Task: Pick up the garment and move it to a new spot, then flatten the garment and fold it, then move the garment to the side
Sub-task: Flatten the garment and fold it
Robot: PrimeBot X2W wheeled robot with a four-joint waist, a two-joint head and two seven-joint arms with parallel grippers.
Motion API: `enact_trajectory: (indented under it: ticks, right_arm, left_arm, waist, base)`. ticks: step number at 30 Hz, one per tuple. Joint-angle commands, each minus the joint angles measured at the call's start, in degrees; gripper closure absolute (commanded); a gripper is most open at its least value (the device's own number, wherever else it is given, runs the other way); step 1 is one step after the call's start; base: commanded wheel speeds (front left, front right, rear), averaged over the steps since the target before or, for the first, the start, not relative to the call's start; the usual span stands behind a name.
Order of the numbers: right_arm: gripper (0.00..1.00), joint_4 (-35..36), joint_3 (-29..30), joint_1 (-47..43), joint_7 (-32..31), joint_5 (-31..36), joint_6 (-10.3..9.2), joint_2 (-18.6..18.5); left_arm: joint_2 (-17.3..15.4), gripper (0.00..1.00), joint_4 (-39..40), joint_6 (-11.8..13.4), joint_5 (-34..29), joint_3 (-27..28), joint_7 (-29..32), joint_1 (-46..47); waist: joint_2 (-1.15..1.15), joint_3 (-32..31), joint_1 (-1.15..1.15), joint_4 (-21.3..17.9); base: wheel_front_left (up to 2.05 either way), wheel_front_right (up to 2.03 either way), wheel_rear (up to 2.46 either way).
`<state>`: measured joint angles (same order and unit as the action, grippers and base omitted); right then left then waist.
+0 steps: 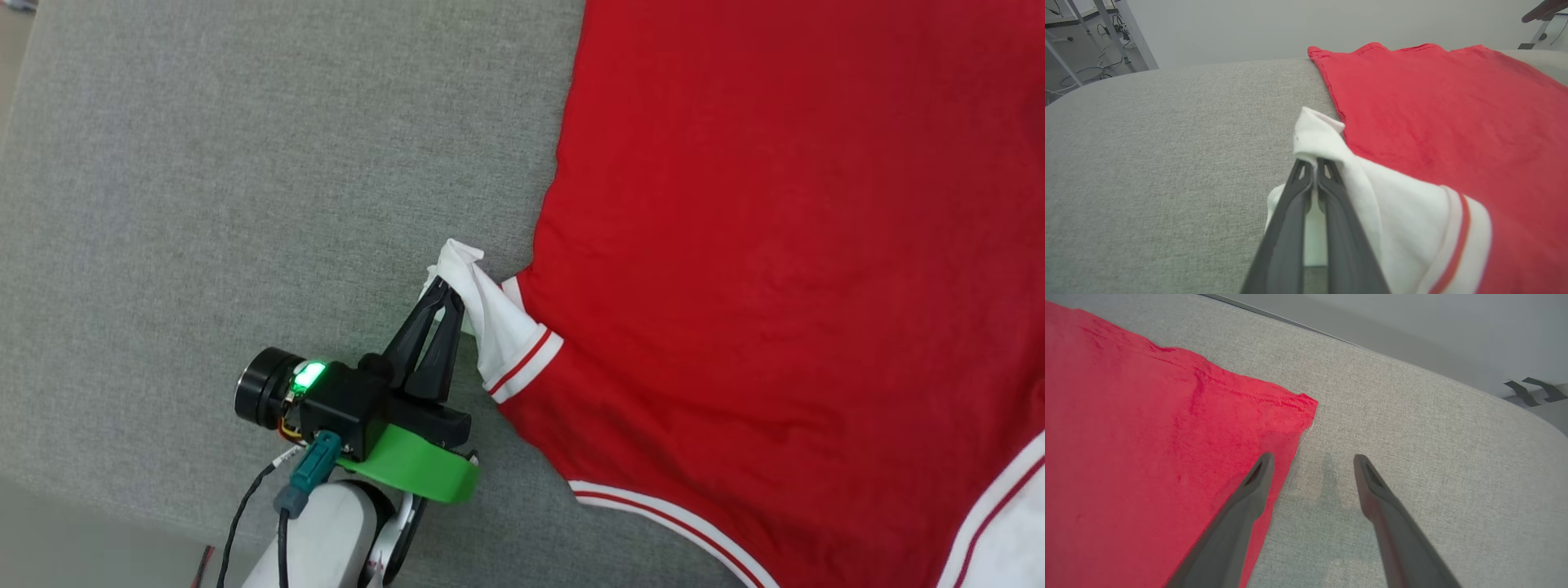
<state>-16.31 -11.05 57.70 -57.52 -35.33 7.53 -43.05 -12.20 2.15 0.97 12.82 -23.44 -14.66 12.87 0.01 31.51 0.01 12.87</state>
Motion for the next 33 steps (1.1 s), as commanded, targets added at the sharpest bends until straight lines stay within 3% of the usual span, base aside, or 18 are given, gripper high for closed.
enact_trajectory:
  ticks: [1,12,14,25,33]
  right_arm:
    - [0.0,-1.0,-0.3,1.7,-0.3,0.6,-0.04,0.7]
    - [0.0,-7.2,-5.0,-1.6,-2.2,0.3,-0.04,1.2]
    - [1.0,-7.1,-5.3,-2.3,-2.3,-0.5,-0.04,0.6]
    - [1.0,-3.6,-5.4,-1.3,6.8,-2.1,-0.04,-1.7]
    - [1.0,4.3,-7.5,-9.5,15.1,-7.0,-0.04,-7.9]
  left_arm:
    - [0.7,1.0,0.4,-0.5,-0.7,0.6,-0.3,1.2]
    - [3.9,1.0,0.3,-3.3,-3.3,3.2,-0.3,1.7]
    - [4.2,1.0,0.1,-3.7,-3.7,3.6,-0.3,1.6]
    - [5.3,1.0,-1.5,-5.2,-5.3,6.3,-0.3,-0.6]
    - [5.2,1.0,-2.9,-5.9,-5.8,7.8,-0.3,-4.4]
  waist:
    - [-0.01,5.6,-0.01,4.2]
    - [-0.01,7.5,-0.01,4.5]
    - [-0.01,7.1,-0.01,4.3]
    - [-0.01,1.2,-0.01,1.8]
    - [-0.01,-6.2,-0.01,-0.8]
  base:
    - [0.0,0.0,0.0]
    - [0.0,0.0,0.0]
    - [0.0,0.0,0.0]
    - [0.0,0.0,0.0]
    - [0.0,0.0,0.0]
